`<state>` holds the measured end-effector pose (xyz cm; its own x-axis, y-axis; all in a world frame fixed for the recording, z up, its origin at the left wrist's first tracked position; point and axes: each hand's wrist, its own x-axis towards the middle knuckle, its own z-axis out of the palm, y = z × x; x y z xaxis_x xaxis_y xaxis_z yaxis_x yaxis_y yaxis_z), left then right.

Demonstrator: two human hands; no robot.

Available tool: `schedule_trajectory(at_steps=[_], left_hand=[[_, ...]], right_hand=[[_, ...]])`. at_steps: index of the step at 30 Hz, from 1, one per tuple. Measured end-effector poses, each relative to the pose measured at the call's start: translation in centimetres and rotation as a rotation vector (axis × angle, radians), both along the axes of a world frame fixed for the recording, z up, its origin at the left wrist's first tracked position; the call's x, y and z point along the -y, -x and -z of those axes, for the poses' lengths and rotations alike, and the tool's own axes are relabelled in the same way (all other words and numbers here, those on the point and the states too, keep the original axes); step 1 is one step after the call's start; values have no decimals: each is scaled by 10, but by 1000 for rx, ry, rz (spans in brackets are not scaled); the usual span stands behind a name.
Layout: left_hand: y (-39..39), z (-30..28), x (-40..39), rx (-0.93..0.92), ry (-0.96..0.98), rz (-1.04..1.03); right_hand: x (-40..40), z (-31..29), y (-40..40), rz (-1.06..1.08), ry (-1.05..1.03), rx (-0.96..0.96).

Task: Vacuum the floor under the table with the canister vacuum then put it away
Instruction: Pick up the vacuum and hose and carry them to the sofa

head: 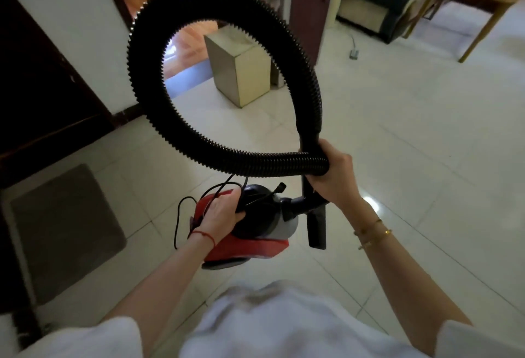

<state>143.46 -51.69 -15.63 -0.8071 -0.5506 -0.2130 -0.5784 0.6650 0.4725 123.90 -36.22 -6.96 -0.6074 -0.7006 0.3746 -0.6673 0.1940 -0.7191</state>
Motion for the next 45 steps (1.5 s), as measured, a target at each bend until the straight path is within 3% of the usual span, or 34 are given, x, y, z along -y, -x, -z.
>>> schedule_trajectory(at_steps=[7,9,11,29,45], left_hand=[[134,-11,31,9,10,120],[206,0,48,15,22,205],[223,-1,54,22,11,221],[632,-4,152,0,20,599],[999,-1,143,6,2,612]], right_hand=[[4,-2,105,154,2,-10],[8,5,161,254,22,-19],[10,8,176,248,17,-34],[66,10,512,601,-23,-16],[54,9,875,638,-2,-20]])
